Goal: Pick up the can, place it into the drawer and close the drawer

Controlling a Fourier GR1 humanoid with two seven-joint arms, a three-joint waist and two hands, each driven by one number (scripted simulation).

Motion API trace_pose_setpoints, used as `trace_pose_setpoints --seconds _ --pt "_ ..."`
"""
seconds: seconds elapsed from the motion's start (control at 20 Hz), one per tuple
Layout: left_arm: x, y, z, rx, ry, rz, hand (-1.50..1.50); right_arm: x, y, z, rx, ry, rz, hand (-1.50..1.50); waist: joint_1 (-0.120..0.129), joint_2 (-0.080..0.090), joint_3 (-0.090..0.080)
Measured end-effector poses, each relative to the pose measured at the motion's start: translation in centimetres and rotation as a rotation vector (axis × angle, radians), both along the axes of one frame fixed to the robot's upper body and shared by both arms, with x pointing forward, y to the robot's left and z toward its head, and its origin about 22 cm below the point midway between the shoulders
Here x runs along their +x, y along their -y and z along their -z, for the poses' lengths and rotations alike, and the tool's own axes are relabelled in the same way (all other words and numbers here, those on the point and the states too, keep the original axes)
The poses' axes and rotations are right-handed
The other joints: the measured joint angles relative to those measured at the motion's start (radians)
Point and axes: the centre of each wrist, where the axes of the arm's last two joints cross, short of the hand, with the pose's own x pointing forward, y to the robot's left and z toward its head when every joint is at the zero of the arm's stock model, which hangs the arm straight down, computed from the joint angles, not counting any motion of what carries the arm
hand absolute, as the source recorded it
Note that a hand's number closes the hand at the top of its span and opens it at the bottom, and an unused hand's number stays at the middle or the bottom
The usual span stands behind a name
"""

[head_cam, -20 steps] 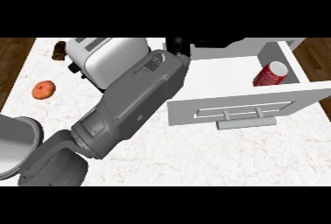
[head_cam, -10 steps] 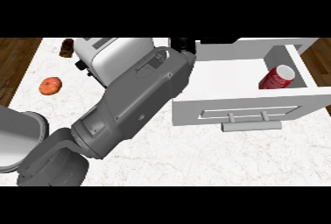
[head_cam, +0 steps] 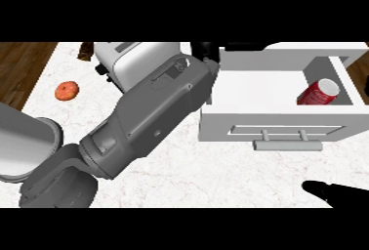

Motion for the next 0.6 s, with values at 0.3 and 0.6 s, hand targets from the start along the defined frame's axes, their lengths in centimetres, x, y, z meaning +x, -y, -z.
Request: trace_pose_setpoints --seconds 0.3,0.6 --pt "0.4 -0.6 -1.1 0.007 -0.006 -0.016 -1.50 4.8 -3.3 1.0 -0.135 0.013 0.011 -1.50 0.014 -0.004 0.000" --pt "1.2 -2.8 -1.5 0.020 -0.011 -0.043 -1.50 9.3 -5.4 3.2 -0.290 -0.004 0.000 -1.50 0.021 -0.005 0.000"
